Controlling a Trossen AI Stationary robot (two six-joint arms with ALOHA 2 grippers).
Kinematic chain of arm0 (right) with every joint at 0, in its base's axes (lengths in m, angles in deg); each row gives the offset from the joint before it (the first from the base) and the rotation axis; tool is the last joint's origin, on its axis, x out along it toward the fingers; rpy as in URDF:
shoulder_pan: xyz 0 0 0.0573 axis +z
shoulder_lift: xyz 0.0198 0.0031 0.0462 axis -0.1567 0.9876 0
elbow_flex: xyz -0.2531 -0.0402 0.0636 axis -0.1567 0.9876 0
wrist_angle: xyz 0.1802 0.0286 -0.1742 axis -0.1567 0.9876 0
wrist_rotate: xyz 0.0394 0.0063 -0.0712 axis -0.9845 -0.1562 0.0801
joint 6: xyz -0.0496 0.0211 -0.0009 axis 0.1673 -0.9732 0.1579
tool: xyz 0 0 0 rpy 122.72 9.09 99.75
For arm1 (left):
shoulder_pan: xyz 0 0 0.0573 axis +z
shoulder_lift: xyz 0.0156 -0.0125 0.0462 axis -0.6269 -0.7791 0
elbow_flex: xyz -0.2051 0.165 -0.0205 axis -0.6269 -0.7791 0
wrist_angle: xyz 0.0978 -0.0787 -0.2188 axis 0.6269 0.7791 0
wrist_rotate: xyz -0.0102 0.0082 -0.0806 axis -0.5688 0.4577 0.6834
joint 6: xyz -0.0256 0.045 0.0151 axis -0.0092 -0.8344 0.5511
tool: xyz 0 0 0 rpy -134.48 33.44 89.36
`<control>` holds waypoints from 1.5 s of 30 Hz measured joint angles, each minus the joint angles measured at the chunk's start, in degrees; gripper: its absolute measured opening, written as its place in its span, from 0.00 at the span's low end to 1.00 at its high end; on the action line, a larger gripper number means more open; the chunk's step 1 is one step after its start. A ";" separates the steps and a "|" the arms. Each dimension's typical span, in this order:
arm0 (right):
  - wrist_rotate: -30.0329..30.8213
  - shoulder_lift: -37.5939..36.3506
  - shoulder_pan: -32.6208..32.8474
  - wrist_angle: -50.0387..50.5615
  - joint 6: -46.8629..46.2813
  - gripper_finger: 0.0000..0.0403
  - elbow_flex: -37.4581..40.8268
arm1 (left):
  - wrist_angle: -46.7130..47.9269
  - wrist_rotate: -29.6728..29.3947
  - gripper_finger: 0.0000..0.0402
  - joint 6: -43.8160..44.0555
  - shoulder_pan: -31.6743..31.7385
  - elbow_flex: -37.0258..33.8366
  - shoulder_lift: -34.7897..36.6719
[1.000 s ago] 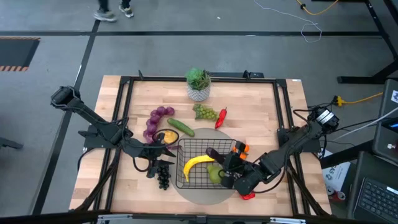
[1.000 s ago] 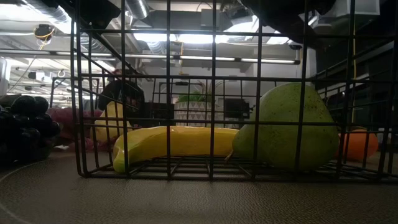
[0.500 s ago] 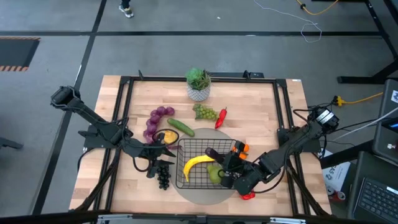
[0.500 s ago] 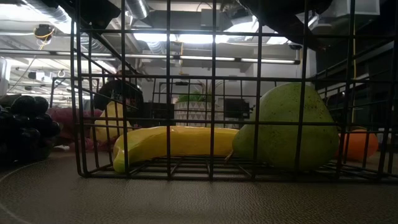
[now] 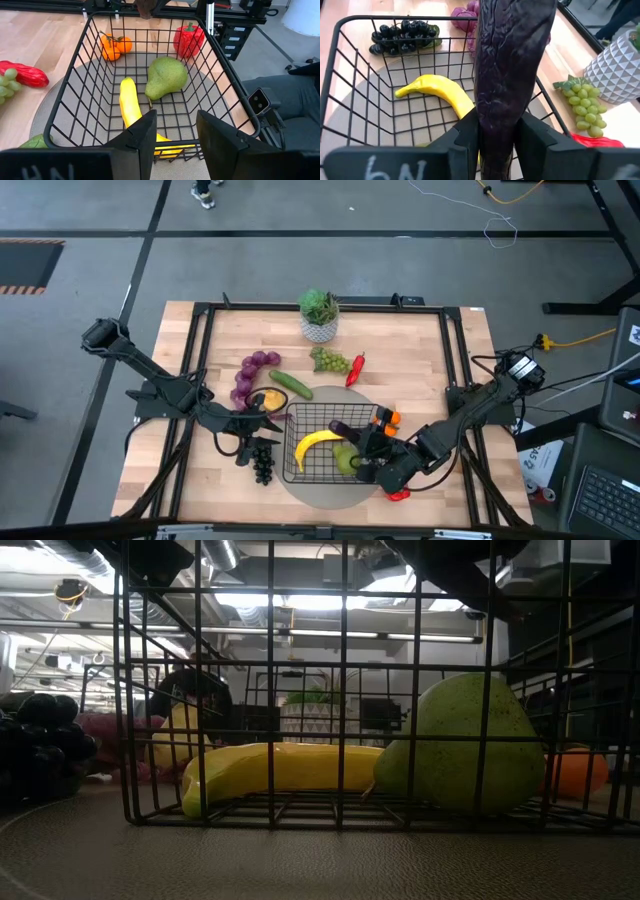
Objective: Build produce basket
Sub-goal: Put the purple eggplant into the black wire basket, then put the orange tangerines into the black wire basket
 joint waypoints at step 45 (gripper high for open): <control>-21.86 -4.14 -0.22 -3.77 1.44 0.45 0.02 | -0.02 0.02 0.33 -0.05 -0.01 0.00 0.02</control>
